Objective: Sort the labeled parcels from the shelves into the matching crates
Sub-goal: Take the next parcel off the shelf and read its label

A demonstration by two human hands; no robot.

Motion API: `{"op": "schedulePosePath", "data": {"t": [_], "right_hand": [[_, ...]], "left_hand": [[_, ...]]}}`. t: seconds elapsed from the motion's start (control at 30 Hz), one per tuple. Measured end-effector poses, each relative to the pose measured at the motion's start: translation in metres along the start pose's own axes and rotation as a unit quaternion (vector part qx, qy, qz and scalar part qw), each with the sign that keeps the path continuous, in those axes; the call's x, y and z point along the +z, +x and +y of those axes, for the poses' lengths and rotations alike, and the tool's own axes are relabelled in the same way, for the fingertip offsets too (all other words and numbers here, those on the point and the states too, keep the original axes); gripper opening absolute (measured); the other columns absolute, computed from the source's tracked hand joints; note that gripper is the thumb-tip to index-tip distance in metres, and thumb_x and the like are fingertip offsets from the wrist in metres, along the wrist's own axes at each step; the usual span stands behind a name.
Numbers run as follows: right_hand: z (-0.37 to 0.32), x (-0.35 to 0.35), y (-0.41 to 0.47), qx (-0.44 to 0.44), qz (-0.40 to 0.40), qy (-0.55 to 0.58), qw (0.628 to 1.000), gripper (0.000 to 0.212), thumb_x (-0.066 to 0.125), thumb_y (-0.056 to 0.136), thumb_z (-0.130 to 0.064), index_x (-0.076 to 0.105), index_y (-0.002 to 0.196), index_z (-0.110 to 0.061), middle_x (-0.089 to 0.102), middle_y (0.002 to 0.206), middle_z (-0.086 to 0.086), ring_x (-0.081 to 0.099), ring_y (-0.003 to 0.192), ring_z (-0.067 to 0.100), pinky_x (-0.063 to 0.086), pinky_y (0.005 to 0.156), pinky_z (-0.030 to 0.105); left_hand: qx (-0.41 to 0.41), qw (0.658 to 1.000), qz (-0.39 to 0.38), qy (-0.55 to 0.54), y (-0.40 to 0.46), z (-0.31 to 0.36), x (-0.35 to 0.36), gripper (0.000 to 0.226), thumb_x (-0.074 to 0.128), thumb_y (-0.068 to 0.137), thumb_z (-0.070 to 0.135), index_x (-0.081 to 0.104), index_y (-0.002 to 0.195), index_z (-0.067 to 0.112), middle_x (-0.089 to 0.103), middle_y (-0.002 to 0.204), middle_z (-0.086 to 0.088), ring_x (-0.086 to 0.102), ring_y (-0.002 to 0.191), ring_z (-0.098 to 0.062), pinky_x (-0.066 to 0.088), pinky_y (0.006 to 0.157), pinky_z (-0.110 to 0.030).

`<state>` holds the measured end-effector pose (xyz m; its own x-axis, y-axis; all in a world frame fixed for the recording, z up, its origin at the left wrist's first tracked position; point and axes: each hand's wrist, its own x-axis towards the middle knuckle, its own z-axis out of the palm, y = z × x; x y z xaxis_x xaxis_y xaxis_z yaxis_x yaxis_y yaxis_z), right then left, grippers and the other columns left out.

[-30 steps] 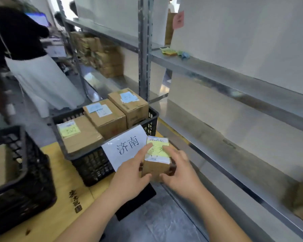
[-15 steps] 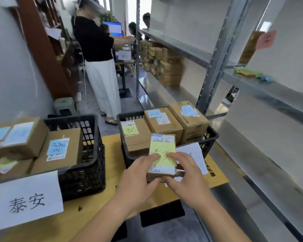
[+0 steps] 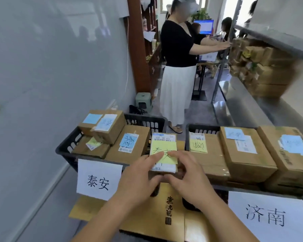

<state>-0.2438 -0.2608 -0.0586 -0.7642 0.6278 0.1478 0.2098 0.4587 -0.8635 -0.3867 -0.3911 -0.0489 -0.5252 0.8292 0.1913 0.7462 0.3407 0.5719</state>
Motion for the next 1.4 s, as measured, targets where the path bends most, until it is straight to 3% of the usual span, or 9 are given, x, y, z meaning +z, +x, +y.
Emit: {"op": "schedulePosePath", "data": {"t": [0.13,0.27,0.43,0.6,0.73,0.93,1.1,1.23,1.4], "right_hand": [[-0.007,0.029,0.036,-0.028,-0.056,-0.022,0.998,0.065,0.079,0.086,-0.031,0.046,0.137,-0.054,0.034,0.126,-0.044,0.040,0.118,-0.017,0.049,0.089,0.013],[-0.014,0.055,0.066,-0.047,-0.072,-0.047,0.995,0.064,0.077,0.087,-0.030,0.046,0.140,-0.047,0.041,0.135,-0.028,0.041,0.124,-0.009,0.042,0.106,0.021],[-0.016,0.087,0.106,-0.032,-0.084,-0.066,0.994,0.067,0.079,0.085,-0.033,0.046,0.142,-0.046,0.041,0.138,-0.024,0.045,0.124,-0.002,0.044,0.107,0.025],[-0.014,0.115,0.145,0.007,-0.075,-0.078,0.994,0.075,0.081,0.083,-0.032,0.040,0.145,-0.046,0.038,0.135,-0.028,0.046,0.118,-0.005,0.044,0.099,0.016],[-0.017,0.136,0.182,0.033,-0.059,-0.081,0.994,0.081,0.082,0.083,-0.032,0.035,0.146,-0.050,0.037,0.138,-0.031,0.046,0.121,-0.008,0.044,0.091,0.008],[-0.015,0.150,0.212,0.092,0.002,-0.142,0.986,0.072,0.075,0.089,-0.037,0.036,0.149,-0.048,0.036,0.143,-0.030,0.039,0.127,-0.011,0.041,0.110,0.024],[-0.003,0.158,0.215,0.118,0.005,-0.221,0.968,0.064,0.072,0.092,-0.037,0.043,0.149,-0.038,0.037,0.149,-0.022,0.037,0.132,-0.008,0.028,0.103,0.007],[0.006,0.171,0.217,0.174,-0.053,-0.251,0.951,0.071,0.070,0.093,-0.043,0.036,0.155,-0.034,0.031,0.155,-0.017,0.036,0.141,0.005,0.033,0.114,0.020],[0.021,0.204,0.227,0.294,-0.118,-0.247,0.916,0.098,0.071,0.090,-0.049,0.006,0.162,-0.036,0.010,0.169,0.002,0.033,0.149,0.025,0.035,0.120,0.040]], "left_hand": [[-0.046,0.998,0.019,0.025,0.007,-0.030,-0.020,0.069,0.073,0.086,0.046,0.039,0.146,0.051,0.053,0.141,0.021,0.048,0.126,-0.001,0.048,0.103,-0.029],[-0.080,0.996,0.023,0.019,0.017,-0.060,-0.034,0.068,0.074,0.085,0.046,0.042,0.144,0.050,0.053,0.141,0.021,0.048,0.126,0.001,0.048,0.103,-0.027],[-0.093,0.996,0.013,0.002,0.046,-0.102,-0.045,0.065,0.075,0.087,0.038,0.046,0.145,0.045,0.055,0.140,0.018,0.048,0.125,0.000,0.042,0.100,-0.017],[-0.103,0.994,-0.007,-0.019,0.083,-0.143,-0.050,0.061,0.071,0.092,0.035,0.045,0.146,0.040,0.058,0.140,0.011,0.055,0.125,-0.009,0.050,0.100,-0.026],[-0.069,0.997,-0.020,-0.001,0.127,-0.180,-0.060,0.063,0.070,0.092,0.037,0.043,0.148,0.037,0.060,0.137,0.010,0.058,0.121,-0.011,0.050,0.100,-0.030],[0.006,0.992,-0.025,0.127,0.181,-0.225,-0.071,0.059,0.055,0.098,0.044,0.034,0.152,0.036,0.059,0.135,0.009,0.052,0.118,-0.017,0.043,0.097,-0.036],[0.031,0.981,-0.046,0.188,0.210,-0.249,-0.057,0.056,0.050,0.098,0.047,0.034,0.150,0.036,0.060,0.131,0.008,0.045,0.119,-0.021,0.027,0.098,-0.039],[0.054,0.972,-0.041,0.226,0.218,-0.258,-0.046,0.055,0.053,0.095,0.047,0.041,0.147,0.036,0.063,0.126,0.007,0.046,0.116,-0.022,0.022,0.090,-0.041],[0.078,0.967,-0.022,0.243,0.215,-0.268,-0.037,0.056,0.079,0.076,0.041,0.063,0.129,0.028,0.070,0.107,-0.001,0.051,0.099,-0.025,0.029,0.084,-0.044]]}}
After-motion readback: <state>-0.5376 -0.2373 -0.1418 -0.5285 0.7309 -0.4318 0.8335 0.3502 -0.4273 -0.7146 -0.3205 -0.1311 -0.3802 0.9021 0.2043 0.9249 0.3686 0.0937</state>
